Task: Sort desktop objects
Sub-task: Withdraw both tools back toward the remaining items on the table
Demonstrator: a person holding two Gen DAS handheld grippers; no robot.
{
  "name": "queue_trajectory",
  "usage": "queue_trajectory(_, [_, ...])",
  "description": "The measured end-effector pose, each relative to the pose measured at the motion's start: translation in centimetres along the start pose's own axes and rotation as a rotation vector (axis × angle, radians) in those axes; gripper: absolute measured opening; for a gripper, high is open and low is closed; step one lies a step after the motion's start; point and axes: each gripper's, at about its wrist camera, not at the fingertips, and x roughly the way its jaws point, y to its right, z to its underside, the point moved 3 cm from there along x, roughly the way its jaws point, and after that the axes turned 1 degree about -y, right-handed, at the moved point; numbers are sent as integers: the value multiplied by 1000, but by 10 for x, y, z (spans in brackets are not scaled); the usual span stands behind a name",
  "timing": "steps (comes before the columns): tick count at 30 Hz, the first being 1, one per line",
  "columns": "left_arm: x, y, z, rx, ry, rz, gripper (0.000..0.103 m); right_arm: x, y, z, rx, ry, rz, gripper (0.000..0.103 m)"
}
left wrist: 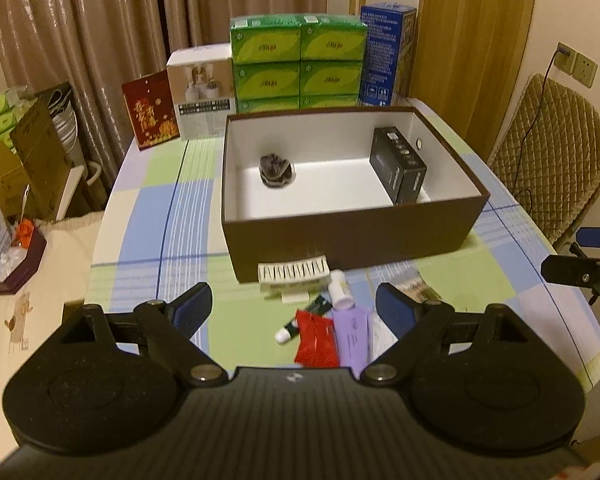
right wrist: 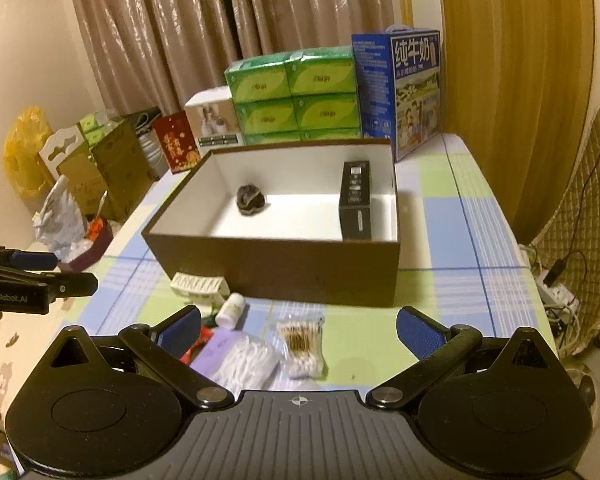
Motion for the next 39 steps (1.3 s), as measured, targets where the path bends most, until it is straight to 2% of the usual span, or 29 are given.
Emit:
queue_trajectory(18, [3, 14, 46, -15, -112, -4, 87, 13, -12, 43, -43, -121, -36, 101])
queue_trajectory(25, [11, 14, 63, -18, -149, -2, 87, 31, -9, 67, -47, -190, -24, 101])
queue_trajectory(39, [38, 7, 76, -13, -199, 21, 86, 57, -2, 83, 36, -263, 5, 101])
